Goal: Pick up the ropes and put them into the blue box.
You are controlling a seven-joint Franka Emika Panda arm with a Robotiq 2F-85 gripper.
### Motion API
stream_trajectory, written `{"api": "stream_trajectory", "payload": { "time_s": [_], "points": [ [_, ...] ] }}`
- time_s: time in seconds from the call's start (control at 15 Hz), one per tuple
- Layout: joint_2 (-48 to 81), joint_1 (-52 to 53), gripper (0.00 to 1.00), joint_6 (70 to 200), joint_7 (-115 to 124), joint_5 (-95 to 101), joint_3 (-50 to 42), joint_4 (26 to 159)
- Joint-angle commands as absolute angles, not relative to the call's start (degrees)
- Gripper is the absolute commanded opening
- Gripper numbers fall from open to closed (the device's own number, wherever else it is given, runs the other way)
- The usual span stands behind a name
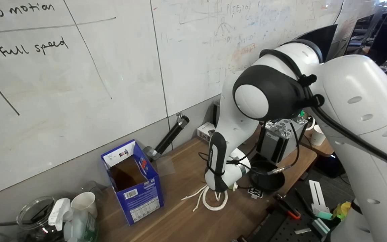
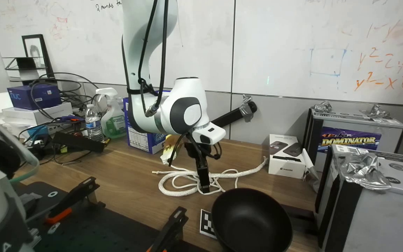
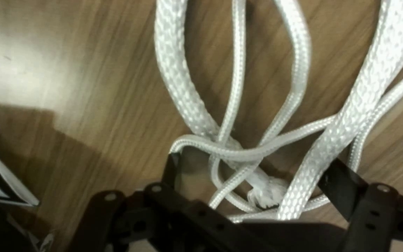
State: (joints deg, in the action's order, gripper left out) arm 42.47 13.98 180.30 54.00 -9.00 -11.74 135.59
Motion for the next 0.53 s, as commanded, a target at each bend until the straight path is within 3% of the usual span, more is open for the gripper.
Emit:
{"api": "stream_trajectory", "payload": {
  "time_s": [0.0,0.27,0.33,0.4,0.47],
  "points": [
    [42.8,12.8,1.0,181.9,49.9,-11.9,-10.4,135.2],
    [42.8,12.2,1.0,181.8,48.2,-13.2,-9.6,135.1],
    [42.8,12.2,0.75,181.7,47.8,-13.4,-9.6,135.1],
    [42.8,12.2,0.75,181.7,47.4,-13.7,-9.5,135.1],
    [42.7,12.2,0.66,181.7,47.0,-13.9,-9.5,135.0]
  ]
}}
